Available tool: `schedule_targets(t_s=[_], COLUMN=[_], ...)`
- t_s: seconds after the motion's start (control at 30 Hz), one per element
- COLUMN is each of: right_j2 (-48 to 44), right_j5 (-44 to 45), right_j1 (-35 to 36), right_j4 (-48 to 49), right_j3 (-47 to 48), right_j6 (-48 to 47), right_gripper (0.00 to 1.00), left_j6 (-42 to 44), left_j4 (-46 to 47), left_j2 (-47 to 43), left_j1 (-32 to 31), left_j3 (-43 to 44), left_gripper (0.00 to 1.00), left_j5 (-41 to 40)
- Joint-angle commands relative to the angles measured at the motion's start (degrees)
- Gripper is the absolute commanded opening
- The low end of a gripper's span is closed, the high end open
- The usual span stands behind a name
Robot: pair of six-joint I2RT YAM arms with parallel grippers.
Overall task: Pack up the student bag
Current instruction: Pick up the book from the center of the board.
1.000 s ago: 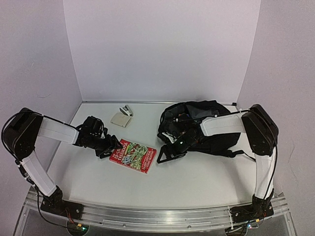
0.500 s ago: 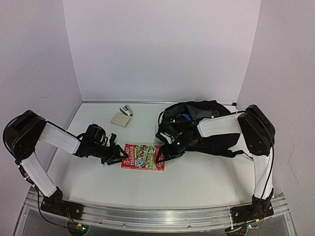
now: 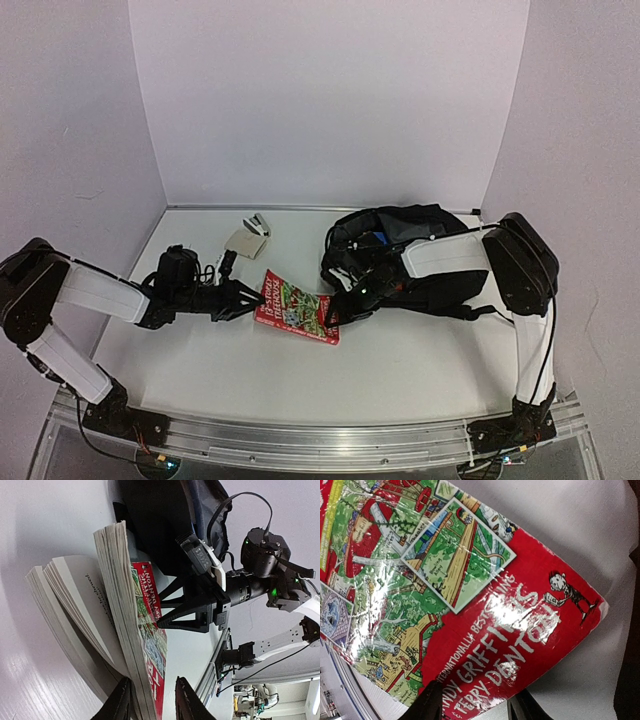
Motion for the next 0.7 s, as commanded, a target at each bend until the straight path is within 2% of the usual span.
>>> schedule_targets(t_s=[0.0,0.07,0.17,0.23,0.27,0.43,0.6,0.67], right_j2=[0.74,0.59,0.22,-0.29,-0.88,-6.05,-11.50,-12.96], right_j5=[-2.02,-2.04,-2.01,-2.06,-2.19,-6.81,-13.98,-17.87], right_j1=[1.22,1.22,1.26,1.25,1.16,-0.52,-3.83,-6.13], right_j4=[1.49,1.50,1.48,1.41,1.34,0.96,1.04,1.23], right_j3=[0.28,0.27,0.10,0.04,0.16,0.50,-0.25,-0.52], right_j6=[-0.65,-0.62,-0.68,-0.69,-0.73,0.20,4.14,7.29], right_gripper=[0.44,0.44,0.44,0.47,0.52,0.83,0.96,0.98], left_j6=[-1.61,-2.60,-3.31,-3.15,-2.80,-2.21,-4.90,-6.16], left_j4=[4.17,4.74,5.12,4.03,2.76,-1.87,-0.35,0.72], left_j2=[5.72,7.57,7.36,5.55,4.57,-2.53,-8.37,-10.24], left_j1=[-1.04,-1.02,-1.02,-1.02,-1.02,-0.64,0.62,1.56], left_j3=[3.34,3.69,3.25,2.86,3.05,4.01,5.58,6.00], left_gripper=[0.34,0.29,0.14,0.04,0.01,0.00,0.00,0.00], left_j5=[2.38,2.16,1.51,1.01,0.73,-1.50,-2.06,-1.66])
